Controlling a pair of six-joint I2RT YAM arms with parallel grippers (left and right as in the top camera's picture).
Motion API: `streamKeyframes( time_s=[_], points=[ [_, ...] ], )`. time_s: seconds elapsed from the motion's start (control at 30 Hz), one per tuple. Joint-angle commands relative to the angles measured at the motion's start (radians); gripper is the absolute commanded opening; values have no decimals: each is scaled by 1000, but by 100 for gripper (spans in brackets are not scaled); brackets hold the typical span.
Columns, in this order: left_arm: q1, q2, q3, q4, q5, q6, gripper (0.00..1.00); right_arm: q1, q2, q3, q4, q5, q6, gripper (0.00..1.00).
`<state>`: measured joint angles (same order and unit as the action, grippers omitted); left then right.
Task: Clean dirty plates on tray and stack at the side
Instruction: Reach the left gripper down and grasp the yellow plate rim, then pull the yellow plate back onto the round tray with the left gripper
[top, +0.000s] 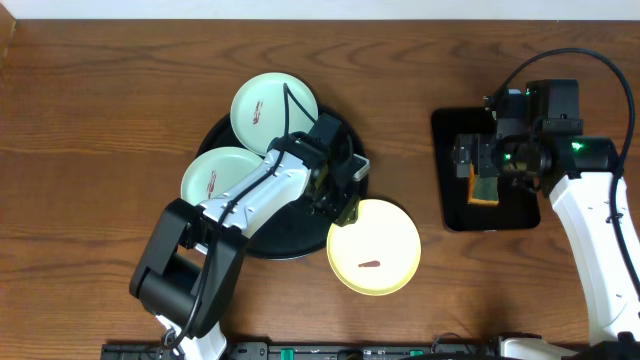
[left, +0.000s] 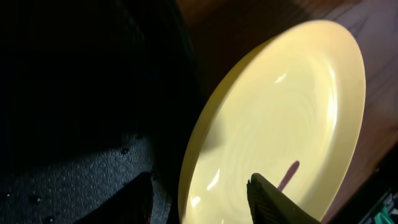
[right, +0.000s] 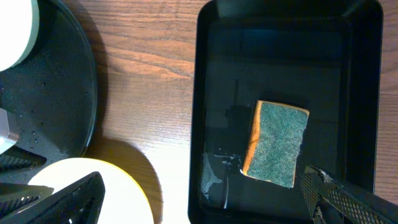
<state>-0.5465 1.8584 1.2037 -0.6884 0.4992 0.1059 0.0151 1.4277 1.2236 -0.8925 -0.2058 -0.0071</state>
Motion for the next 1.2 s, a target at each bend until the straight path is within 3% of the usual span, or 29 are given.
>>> streamKeyframes(
  time_s=[0.0, 0.2, 0.4, 0.73, 0.9, 1.07, 1.17],
  points=[
    [-10, 18, -41, 21, 9, 6, 51, -6, -8, 5, 3, -4, 10, 99],
    [-11, 18, -91, 78, 9, -2, 46, -6, -8, 5, 6, -5, 10, 99],
    [-11, 18, -92, 80, 9, -6, 8, -6, -8, 5, 6, -5, 10, 99],
    [31, -8, -92, 80, 20, -11, 8, -6, -8, 5, 6, -4, 10, 99],
    [147, -95, -92, 77, 119, -14, 7, -6, -8, 5, 5, -4, 10, 99],
    [280, -186, -92, 57, 116, -29, 8, -6, -8, 5, 5, -8, 11, 99],
    [342, -219, -92, 49, 27, -66, 7, -6, -8, 5, 1, -8, 11, 95]
  ],
)
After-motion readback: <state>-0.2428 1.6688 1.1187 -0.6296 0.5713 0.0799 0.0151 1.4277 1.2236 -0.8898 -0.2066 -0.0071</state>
